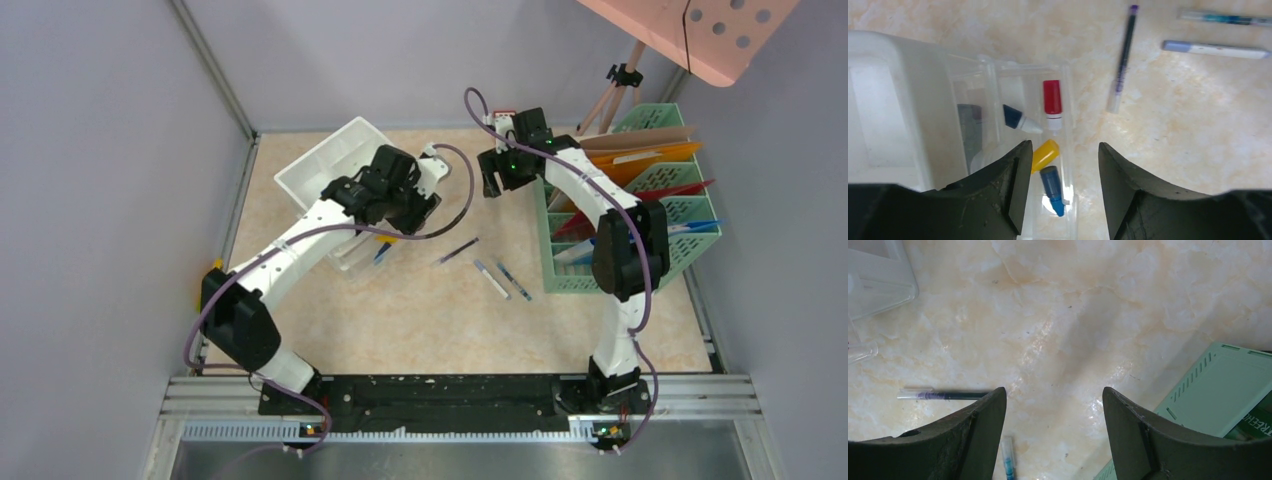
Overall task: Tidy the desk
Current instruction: Place the stationery in the drawer, then close the drawer in the storage box.
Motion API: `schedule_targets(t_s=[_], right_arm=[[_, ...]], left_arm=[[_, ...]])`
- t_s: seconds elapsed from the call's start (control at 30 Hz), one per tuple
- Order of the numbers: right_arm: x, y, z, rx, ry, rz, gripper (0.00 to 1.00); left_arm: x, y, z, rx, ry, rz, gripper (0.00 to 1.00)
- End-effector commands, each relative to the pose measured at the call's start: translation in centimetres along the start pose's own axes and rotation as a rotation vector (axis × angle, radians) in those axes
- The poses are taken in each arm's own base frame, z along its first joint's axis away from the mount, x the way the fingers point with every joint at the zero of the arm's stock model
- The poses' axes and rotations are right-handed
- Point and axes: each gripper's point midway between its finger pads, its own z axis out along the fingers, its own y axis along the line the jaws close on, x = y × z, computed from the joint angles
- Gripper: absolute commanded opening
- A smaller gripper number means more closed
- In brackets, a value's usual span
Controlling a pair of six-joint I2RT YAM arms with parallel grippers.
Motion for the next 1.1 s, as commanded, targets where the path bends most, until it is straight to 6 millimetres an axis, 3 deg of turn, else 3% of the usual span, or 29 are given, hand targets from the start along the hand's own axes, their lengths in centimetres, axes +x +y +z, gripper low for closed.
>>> schedule_targets(t_s=[0.0,0.17,0.43,0.63,1.07], right_arm=[[-2.2,0.7,-2.2,-0.007,-0.077,-0.022,0.70],[-2.1,0.7,-2.2,-0.006,-0.077,-0.023,0.70],[-1.8,0.5,-2.0,-0.003,-0.068,-0.028,0.70],[-1.6,0.6,-1.6,-0.009,-0.063,-0.028,0.70],[-1.6,0.6,-1.3,-0.016,-0.060,-0.025,0.70]], left_arm=[[-3.0,-3.8,-3.8,0.205,-0.154,0.019,0.58],[-1.0,-6.6,-2.5,0.305,-0.098,0.035,0.58],[3.1,-7.0,1.8,0.297,0.051,0.017,0.58],[5.4,-5.5,3.2,0.192,0.147,0.013,0.58],[6.4,-0.7,2.7,-0.074,0.212,0.065,0.58]])
